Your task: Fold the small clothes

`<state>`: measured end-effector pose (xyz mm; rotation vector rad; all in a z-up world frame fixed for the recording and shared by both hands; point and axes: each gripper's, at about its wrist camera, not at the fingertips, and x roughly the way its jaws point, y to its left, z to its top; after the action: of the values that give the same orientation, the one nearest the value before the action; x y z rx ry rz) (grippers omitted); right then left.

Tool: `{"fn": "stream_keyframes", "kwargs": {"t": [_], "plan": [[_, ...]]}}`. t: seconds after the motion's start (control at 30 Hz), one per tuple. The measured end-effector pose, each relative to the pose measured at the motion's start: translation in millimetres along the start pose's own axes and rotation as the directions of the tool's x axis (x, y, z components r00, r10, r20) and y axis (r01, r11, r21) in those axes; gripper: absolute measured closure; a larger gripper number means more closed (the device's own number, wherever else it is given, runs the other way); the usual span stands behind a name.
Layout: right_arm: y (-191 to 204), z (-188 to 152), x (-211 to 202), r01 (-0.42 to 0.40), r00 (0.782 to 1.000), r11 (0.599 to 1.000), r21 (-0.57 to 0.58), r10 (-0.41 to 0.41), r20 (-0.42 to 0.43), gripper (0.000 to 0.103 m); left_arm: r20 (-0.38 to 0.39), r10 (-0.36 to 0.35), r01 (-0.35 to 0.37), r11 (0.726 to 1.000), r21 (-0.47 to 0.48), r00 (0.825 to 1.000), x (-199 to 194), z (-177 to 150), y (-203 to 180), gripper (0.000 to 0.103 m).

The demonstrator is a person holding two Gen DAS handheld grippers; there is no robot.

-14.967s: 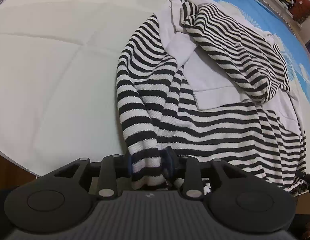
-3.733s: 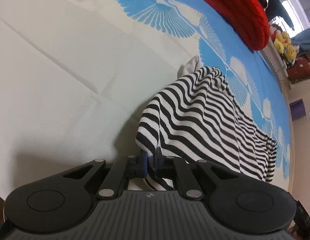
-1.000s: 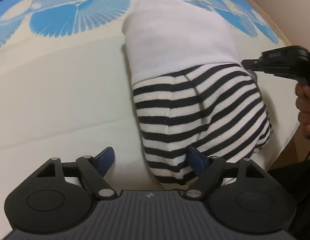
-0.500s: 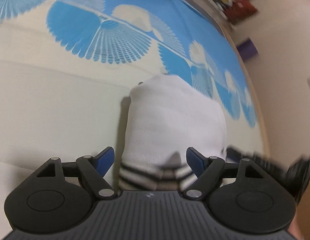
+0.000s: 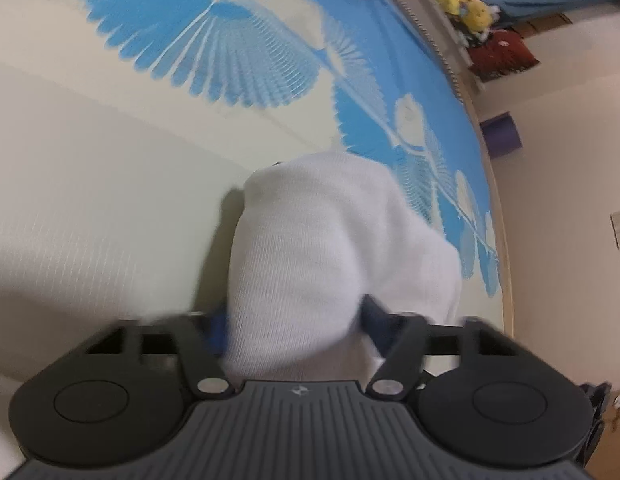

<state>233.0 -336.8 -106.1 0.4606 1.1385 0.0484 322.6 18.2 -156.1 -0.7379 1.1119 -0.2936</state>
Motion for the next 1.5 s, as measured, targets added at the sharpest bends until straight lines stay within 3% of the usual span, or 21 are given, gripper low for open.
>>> {"fn": "stream_keyframes", "kwargs": {"t": [0.03,0.17,0.33,0.4,0.47,0.5,0.6,0.67,0.73,0.77,0.8,0.83,0.9,1.0,1.07,1.1,1.17,1.27,1.37,1.43,1.5], "plan": [[3,1,0,-0.01,1.0,1.0,-0.004,0.01,0.008,0.096,0.016,-0.009,0.008,1.0,0.016,1.0,-6,3,-5,0.054],[23,4,-8,-0.058,0.996,0.998,-0.027,0.06,0.068,0.099,0.139,0.03,-0.054,0.984,0.172,0.99,-41,14,-28,0.056],[60,10,-14,-0.154,0.971,0.986,-0.055,0.162,0.176,0.1,0.235,0.061,-0.094,0.987,0.131,0.97,-83,43,-6,0.05],[77,12,-12,-0.192,0.956,0.979,-0.069,0.203,0.211,0.1,0.287,0.13,-0.168,0.98,0.109,0.949,-97,50,4,0.031],[89,14,-8,-0.207,0.95,0.975,-0.083,0.221,0.22,0.1,0.367,0.206,-0.262,0.959,0.109,0.907,-117,49,8,0.028],[96,15,-4,-0.205,0.951,0.974,-0.092,0.221,0.216,0.1,0.368,0.208,-0.273,0.953,0.134,0.906,-122,47,7,0.028],[112,17,13,-0.143,0.967,0.98,-0.138,0.168,0.189,0.1,0.258,0.145,-0.204,0.955,0.215,0.955,-126,36,7,0.028],[114,19,19,-0.083,0.976,0.987,-0.14,0.109,0.187,0.1,0.188,0.142,-0.19,0.945,0.266,0.972,-119,25,7,0.028],[110,23,28,-0.055,0.983,0.992,-0.113,0.074,0.167,0.1,0.112,0.238,-0.263,0.9,0.347,0.965,-99,14,10,0.028],[109,24,30,-0.04,0.986,0.993,-0.107,0.057,0.159,0.1,0.09,0.322,-0.331,0.862,0.384,0.942,-87,8,15,0.024],[109,23,32,-0.03,0.987,0.994,-0.106,0.046,0.156,0.1,0.087,0.355,-0.36,0.852,0.38,0.931,-82,5,19,0.024],[108,21,31,-0.023,0.987,0.994,-0.108,0.04,0.156,0.1,0.088,0.358,-0.365,0.862,0.351,0.929,-83,4,22,0.025],[109,17,30,-0.009,0.987,0.994,-0.113,0.027,0.159,0.098,0.109,0.307,-0.326,0.887,0.326,0.945,-101,4,15,0.03],[106,13,23,-0.026,0.988,0.994,-0.106,0.042,0.151,0.093,0.147,0.23,-0.27,0.88,0.39,0.962,-129,-7,-1,0.03],[104,10,10,-0.056,0.984,0.991,-0.124,0.076,0.16,0.081,0.076,0.24,-0.249,0.867,0.432,0.968,-124,-19,0,0.03],[103,9,5,-0.068,0.983,0.988,-0.138,0.09,0.163,0.072,0.028,0.298,-0.278,0.847,0.453,0.954,-114,-25,6,0.026],[101,5,-1,-0.095,0.981,0.98,-0.175,0.122,0.149,0.068,0.003,0.379,-0.333,0.808,0.486,0.925,-99,-35,13,0.018],[99,-2,16,-0.067,0.997,0.967,-0.245,0.075,0.021,0.068,0.033,0.363,-0.338,0.824,0.455,0.931,-104,-39,14,0.017],[92,-13,34,0.079,0.994,0.953,-0.291,-0.099,-0.053,0.074,0.1,0.396,-0.398,0.809,0.433,0.913,-123,-46,-1,0.018],[87,-12,24,0.1,0.994,0.963,-0.251,-0.109,-0.02,0.074,0.178,0.409,-0.444,0.781,0.439,0.895,-143,-50,-19,0.017],[86,-12,-1,0.088,0.995,0.971,-0.224,-0.076,0.064,0.073,0.296,0.376,-0.477,0.745,0.466,0.878,-173,-64,-41,0.014]]}}
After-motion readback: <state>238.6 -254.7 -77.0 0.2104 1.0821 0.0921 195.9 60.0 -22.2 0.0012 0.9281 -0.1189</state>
